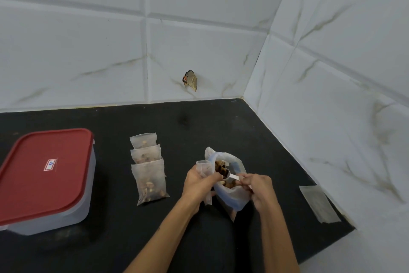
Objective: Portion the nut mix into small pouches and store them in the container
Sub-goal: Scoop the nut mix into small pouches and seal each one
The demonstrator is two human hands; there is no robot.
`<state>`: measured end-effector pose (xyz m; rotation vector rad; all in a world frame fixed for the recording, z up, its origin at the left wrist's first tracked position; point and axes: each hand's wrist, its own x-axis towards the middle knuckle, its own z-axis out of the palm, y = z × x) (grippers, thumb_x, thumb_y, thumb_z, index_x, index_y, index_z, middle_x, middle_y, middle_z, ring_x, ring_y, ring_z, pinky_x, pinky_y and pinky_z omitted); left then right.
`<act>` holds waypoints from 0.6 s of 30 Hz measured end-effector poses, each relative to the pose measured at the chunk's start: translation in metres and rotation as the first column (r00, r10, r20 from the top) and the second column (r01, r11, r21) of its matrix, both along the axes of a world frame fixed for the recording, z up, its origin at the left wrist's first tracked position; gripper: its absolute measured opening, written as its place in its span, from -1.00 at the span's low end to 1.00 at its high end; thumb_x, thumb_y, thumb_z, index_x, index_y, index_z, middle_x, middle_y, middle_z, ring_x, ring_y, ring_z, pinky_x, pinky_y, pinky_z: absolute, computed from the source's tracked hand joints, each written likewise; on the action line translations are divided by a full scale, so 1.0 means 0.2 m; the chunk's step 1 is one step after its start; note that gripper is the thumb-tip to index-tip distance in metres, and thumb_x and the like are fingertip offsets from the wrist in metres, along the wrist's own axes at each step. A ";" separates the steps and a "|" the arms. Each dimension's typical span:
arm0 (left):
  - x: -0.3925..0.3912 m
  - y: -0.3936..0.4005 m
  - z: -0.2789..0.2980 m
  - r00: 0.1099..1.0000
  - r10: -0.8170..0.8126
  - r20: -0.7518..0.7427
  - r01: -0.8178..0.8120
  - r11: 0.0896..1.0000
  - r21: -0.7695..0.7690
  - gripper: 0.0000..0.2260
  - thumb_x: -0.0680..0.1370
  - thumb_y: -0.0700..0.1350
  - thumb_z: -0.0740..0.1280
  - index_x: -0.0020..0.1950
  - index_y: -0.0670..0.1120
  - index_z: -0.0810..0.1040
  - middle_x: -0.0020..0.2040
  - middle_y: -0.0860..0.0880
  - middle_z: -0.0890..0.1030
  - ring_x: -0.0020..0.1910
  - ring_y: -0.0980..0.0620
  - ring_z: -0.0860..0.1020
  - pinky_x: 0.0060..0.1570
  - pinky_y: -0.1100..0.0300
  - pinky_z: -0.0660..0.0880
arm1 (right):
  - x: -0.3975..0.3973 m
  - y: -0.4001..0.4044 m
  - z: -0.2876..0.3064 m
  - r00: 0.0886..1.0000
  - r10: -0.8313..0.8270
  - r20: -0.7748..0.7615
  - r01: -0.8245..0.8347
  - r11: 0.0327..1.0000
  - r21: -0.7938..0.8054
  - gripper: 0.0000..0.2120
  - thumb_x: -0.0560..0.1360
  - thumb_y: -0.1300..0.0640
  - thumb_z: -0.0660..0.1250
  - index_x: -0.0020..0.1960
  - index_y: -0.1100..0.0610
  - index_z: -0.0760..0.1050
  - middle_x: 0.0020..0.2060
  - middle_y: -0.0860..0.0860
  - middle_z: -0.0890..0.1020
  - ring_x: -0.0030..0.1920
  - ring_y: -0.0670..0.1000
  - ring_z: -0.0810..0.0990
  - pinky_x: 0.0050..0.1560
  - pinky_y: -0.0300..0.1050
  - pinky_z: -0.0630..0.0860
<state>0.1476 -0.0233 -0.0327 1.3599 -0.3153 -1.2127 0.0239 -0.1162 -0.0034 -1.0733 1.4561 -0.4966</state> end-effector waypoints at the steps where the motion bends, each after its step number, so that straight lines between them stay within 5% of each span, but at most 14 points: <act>1: 0.00 0.00 0.00 1.000 -0.004 -0.005 0.004 1.000 -0.005 -0.42 0.22 -0.15 0.54 0.22 -0.12 0.53 0.05 -0.18 0.66 0.01 -0.10 0.67 -0.01 -0.12 0.62 | -0.01 0.00 0.01 0.999 -0.006 0.034 0.005 1.000 0.026 -0.81 0.45 0.41 0.28 -0.15 0.22 0.63 -0.25 0.13 0.65 -0.25 -0.01 0.50 -0.18 -0.16 0.45; 4: 0.01 0.02 -0.02 1.000 -0.006 -0.024 0.006 1.000 -0.018 -0.48 0.29 -0.18 0.55 0.22 -0.13 0.53 0.05 -0.17 0.67 0.02 -0.09 0.67 0.01 -0.13 0.61 | -0.03 0.00 0.02 0.995 -0.016 0.101 0.009 0.997 0.073 -0.82 0.45 0.42 0.27 -0.12 0.26 0.63 -0.27 0.12 0.62 -0.33 -0.06 0.41 -0.29 -0.22 0.39; 7: -0.01 0.03 0.02 0.992 0.010 0.130 -0.011 1.000 0.008 -0.33 0.16 0.09 0.62 0.19 -0.09 0.52 0.02 -0.07 0.67 0.01 0.00 0.65 0.01 -0.03 0.61 | -0.06 0.01 0.03 0.989 -0.033 0.142 0.024 0.998 0.062 -0.81 0.46 0.43 0.26 -0.10 0.28 0.63 -0.26 0.12 0.61 -0.33 -0.07 0.40 -0.28 -0.22 0.38; 11: -0.03 0.05 0.11 0.772 0.145 0.619 -0.168 0.986 -0.021 -0.51 0.26 0.10 0.59 0.01 0.00 0.41 -0.08 0.08 0.55 -0.09 0.19 0.54 -0.19 0.35 0.47 | -0.10 0.03 0.10 0.989 -0.050 0.139 0.051 0.999 -0.007 -0.82 0.47 0.43 0.25 -0.07 0.28 0.61 -0.24 0.14 0.56 -0.35 -0.06 0.36 -0.30 -0.22 0.35; 14: -0.04 0.07 0.18 0.644 0.168 0.746 -0.155 0.984 -0.087 -0.59 0.31 0.01 0.56 -0.04 0.01 0.38 -0.12 0.10 0.52 -0.15 0.20 0.53 -0.22 0.34 0.46 | -0.13 0.08 0.19 0.978 -0.059 0.202 0.080 0.992 -0.100 -0.83 0.48 0.41 0.26 -0.08 0.26 0.61 -0.26 0.12 0.59 -0.30 -0.05 0.41 -0.30 -0.23 0.34; 18: -0.06 0.08 0.23 0.583 0.112 0.805 -0.100 0.993 -0.066 -0.62 0.35 -0.07 0.51 -0.04 0.07 0.32 -0.13 0.13 0.50 -0.15 0.23 0.50 -0.24 0.38 0.43 | -0.13 0.17 0.36 0.955 -0.010 0.295 0.078 0.972 -0.220 -0.82 0.49 0.39 0.26 -0.08 0.24 0.63 -0.28 0.12 0.61 -0.29 -0.06 0.42 -0.26 -0.23 0.36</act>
